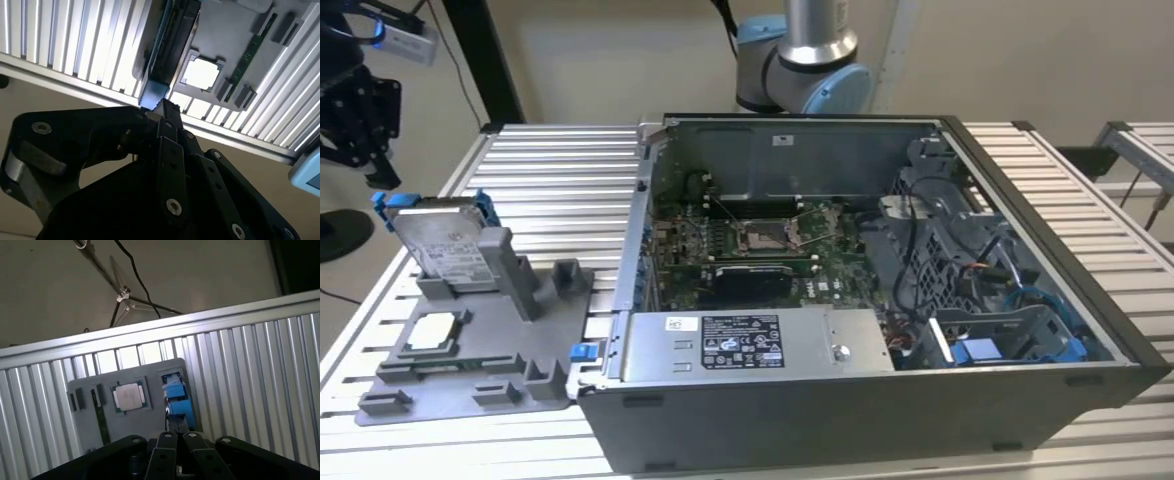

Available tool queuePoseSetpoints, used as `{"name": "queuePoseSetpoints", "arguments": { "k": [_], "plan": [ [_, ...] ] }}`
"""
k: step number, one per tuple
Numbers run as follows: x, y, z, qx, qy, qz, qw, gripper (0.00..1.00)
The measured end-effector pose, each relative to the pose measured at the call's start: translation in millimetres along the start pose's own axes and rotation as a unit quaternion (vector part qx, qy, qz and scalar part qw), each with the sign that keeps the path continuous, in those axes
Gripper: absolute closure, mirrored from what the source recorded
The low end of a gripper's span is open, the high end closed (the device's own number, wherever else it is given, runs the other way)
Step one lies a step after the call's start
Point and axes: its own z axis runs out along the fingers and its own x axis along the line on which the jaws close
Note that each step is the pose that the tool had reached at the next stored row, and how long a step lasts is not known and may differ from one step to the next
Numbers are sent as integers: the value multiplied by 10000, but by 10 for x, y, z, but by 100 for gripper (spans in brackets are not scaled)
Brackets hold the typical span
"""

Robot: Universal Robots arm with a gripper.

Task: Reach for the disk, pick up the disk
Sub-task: 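Pick up the disk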

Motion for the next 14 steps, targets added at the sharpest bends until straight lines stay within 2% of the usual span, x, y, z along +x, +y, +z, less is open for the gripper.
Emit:
{"name": "queuePoseSetpoints", "arguments": {
  "k": [7,14],
  "plan": [
    [-1,-25,2,2,9,-306,9995,100],
    [3,-49,2,3,11,-370,9993,100]
  ]
}}
